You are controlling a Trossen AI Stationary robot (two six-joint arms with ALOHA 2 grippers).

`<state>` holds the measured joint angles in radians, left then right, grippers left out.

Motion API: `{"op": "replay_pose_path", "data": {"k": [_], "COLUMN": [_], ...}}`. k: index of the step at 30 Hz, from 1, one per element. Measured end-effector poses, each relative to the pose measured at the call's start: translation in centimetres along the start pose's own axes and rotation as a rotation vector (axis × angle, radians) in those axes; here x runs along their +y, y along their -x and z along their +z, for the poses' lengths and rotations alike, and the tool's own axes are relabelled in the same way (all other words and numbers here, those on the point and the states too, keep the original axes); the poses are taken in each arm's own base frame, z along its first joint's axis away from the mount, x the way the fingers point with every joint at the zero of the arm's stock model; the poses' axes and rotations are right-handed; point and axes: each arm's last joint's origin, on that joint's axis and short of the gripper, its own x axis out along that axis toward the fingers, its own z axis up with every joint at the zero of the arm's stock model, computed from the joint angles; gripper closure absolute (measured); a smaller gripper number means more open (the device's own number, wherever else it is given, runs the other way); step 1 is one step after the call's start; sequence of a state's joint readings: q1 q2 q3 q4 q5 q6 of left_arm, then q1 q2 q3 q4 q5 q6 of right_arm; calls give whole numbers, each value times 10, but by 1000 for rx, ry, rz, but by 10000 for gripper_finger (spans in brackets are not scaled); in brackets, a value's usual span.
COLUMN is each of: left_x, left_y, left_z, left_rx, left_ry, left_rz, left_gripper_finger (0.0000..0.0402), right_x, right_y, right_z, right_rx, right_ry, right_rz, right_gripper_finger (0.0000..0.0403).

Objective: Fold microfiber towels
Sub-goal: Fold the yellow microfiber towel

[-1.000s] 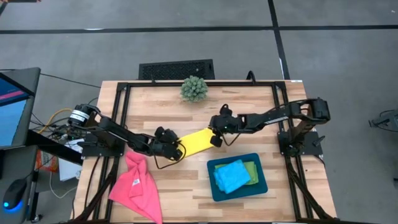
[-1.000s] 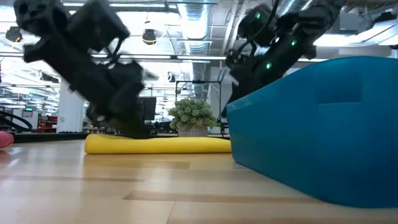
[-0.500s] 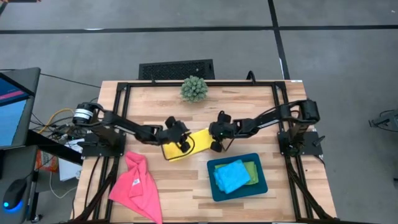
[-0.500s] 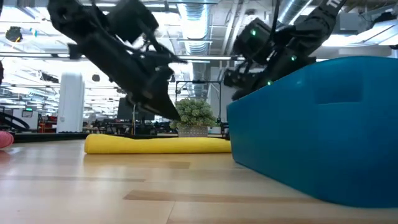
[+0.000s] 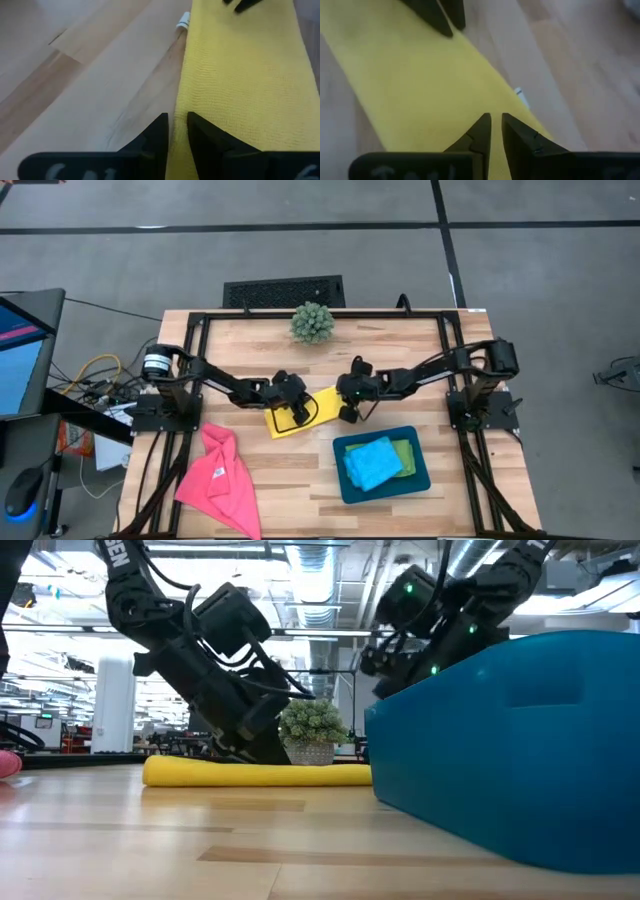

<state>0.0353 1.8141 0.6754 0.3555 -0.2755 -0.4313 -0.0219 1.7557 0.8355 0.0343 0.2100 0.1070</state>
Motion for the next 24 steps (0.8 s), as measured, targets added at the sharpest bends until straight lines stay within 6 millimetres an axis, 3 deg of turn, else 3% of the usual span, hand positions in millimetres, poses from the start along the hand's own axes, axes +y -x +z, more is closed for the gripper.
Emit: {"op": "replay_pose_path", "data": {"k": [6, 11, 18, 24], "left_x": [2, 2, -7, -22], "left_y": [6, 27, 64, 51], "left_z": [5, 23, 46, 28], "left_rx": [-11, -62, -175, -123], "left_ry": [15, 79, 122, 72], "left_rz": [17, -28, -110, -127], "left_gripper_finger": [335, 335, 335, 335], "right_x": [-3, -18, -32, -36], "right_y": [29, 44, 46, 26], "right_z": [11, 3, -1, -5], "right_rx": [-42, 87, 144, 174], "right_ry": [-108, -265, -387, -450], "right_rz": [-19, -43, -32, -20], "right_gripper_finger": [333, 313, 213, 140]}}
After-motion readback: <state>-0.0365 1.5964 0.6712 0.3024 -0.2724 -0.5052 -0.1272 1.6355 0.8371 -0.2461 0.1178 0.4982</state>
